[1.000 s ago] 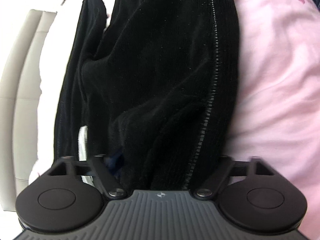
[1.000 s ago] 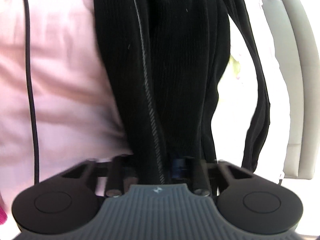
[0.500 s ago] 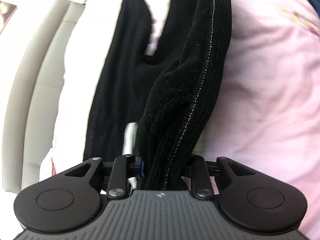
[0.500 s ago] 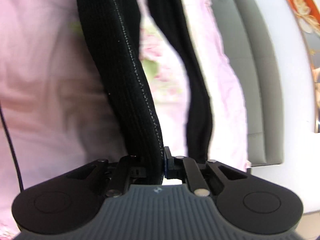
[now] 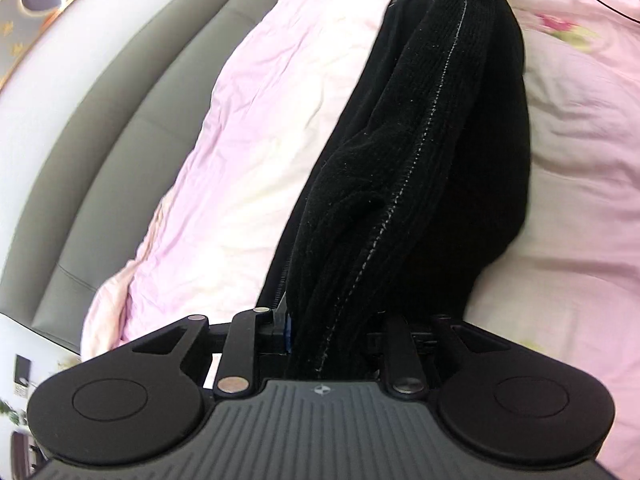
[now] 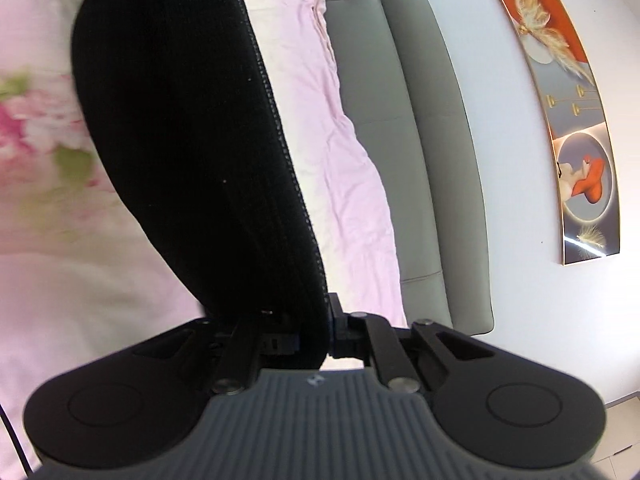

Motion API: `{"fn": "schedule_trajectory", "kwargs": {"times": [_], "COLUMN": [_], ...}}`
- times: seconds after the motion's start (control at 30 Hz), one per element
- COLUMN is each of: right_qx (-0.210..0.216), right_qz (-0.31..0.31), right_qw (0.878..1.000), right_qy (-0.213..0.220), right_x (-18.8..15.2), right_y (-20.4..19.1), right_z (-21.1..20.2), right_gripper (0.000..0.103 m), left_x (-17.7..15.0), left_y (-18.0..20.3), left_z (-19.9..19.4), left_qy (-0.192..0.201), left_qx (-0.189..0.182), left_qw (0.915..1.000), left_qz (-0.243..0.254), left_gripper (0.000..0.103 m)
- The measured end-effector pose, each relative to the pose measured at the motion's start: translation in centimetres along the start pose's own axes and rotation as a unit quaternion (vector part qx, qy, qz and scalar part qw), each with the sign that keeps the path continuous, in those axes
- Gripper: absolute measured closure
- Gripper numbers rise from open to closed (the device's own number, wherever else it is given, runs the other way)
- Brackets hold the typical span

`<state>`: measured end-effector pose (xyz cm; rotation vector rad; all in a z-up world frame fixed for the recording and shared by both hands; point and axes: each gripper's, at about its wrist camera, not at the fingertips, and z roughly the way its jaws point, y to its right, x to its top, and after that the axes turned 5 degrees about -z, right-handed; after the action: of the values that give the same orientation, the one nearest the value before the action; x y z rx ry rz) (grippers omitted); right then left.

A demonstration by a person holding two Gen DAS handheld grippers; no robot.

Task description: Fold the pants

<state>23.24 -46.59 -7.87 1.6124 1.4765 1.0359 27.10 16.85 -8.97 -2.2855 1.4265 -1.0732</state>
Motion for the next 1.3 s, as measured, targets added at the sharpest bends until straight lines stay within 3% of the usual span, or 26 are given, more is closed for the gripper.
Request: {"fn": "schedule_trajectory", "kwargs": {"times": [0.23, 0.33, 0.43, 0.6, 0.63, 0.7, 0.73, 0.77, 0.8, 0.87, 0.9, 0.93, 1.0, 1.1, 1.17, 1.2, 1.23, 1.3], "right_qx": [0.027, 0.04, 0.102, 0.205, 0.222, 0.215, 0.209, 0.208, 0.21, 0.197, 0.182, 0.177, 0.189, 0.153, 0.157, 0.16, 0.166, 0.174], "right_qz": [-0.048, -0.04, -0.009, 0.021, 0.031, 0.041, 0.058, 0.083, 0.104, 0.121, 0.128, 0.16, 0.249, 0.256, 0.269, 0.299, 0.343, 0.447], "right_qw": [0.998, 0.998, 0.994, 0.977, 0.972, 0.972, 0.971, 0.968, 0.964, 0.961, 0.959, 0.951, 0.923, 0.913, 0.906, 0.896, 0.88, 0.834], "right_qy": [0.0, -0.008, -0.026, -0.062, -0.074, -0.09, -0.102, -0.112, -0.123, -0.154, -0.175, -0.194, -0.224, -0.277, -0.287, -0.287, -0.283, -0.274], "right_x": [0.9, 1.1, 1.2, 1.6, 1.6, 1.2, 0.8, -0.1, -1.1, -2.5, -3.0, -3.8, -6.1, -7.1, -8.1, -9.0, -9.8, -10.9], "right_y": [2.0, 2.6, 3.1, 3.4, 3.6, 4.2, 4.8, 5.5, 6.6, 7.3, 7.5, 8.0, 9.4, 9.6, 9.5, 9.5, 9.7, 10.0], "right_z": [9.0, 12.8, 16.2, 21.8, 22.9, 24.5, 25.4, 25.7, 27.3, 28.2, 28.7, 29.2, 29.0, 31.5, 31.6, 31.1, 30.7, 30.3], "right_gripper": [0.099, 0.099, 0.099, 0.097, 0.094, 0.067, 0.053, 0.049, 0.049, 0.048, 0.048, 0.048, 0.048, 0.056, 0.056, 0.056, 0.056, 0.054], "left_x": [0.5, 0.2, -0.7, -0.9, -1.1, -1.4, -1.8, -2.3, -2.9, -4.0, -4.3, -4.5, -4.1, -2.3, -2.0, -1.9, -2.0, -2.3], "left_y": [-3.9, -5.4, -7.2, -8.0, -8.0, -8.7, -9.5, -10.3, -11.2, -13.2, -13.3, -13.2, -12.0, -12.1, -12.9, -13.1, -13.4, -14.2], "left_z": [4.8, 6.5, 8.2, 12.0, 12.7, 13.9, 14.1, 14.0, 13.9, 14.7, 14.7, 14.9, 14.5, 15.7, 16.7, 16.5, 16.2, 15.4], "left_qy": [-0.029, -0.037, -0.046, -0.084, -0.093, -0.098, -0.094, -0.087, -0.08, -0.083, -0.088, -0.093, -0.099, -0.119, -0.132, -0.138, -0.139, -0.13], "left_qx": [-0.027, -0.041, -0.058, -0.079, -0.08, -0.08, -0.076, -0.068, -0.055, -0.04, -0.038, -0.036, -0.02, 0.005, 0.019, 0.022, 0.023, 0.032], "left_qw": [0.9989, 0.9976, 0.9947, 0.9879, 0.9863, 0.9807, 0.9763, 0.9713, 0.9658, 0.9539, 0.9505, 0.9501, 0.9547, 0.9558, 0.9499, 0.9442, 0.9375, 0.9246], "left_qz": [-0.025, -0.042, -0.072, -0.104, -0.11, -0.149, -0.179, -0.21, -0.24, -0.286, -0.296, -0.296, -0.28, -0.269, -0.283, -0.298, -0.318, -0.357], "left_gripper": [0.077, 0.077, 0.072, 0.06, 0.055, 0.045, 0.033, 0.026, 0.023, 0.007, 0.007, 0.007, 0.007, 0.007, 0.003, 0.002, 0.002, 0.002]}}
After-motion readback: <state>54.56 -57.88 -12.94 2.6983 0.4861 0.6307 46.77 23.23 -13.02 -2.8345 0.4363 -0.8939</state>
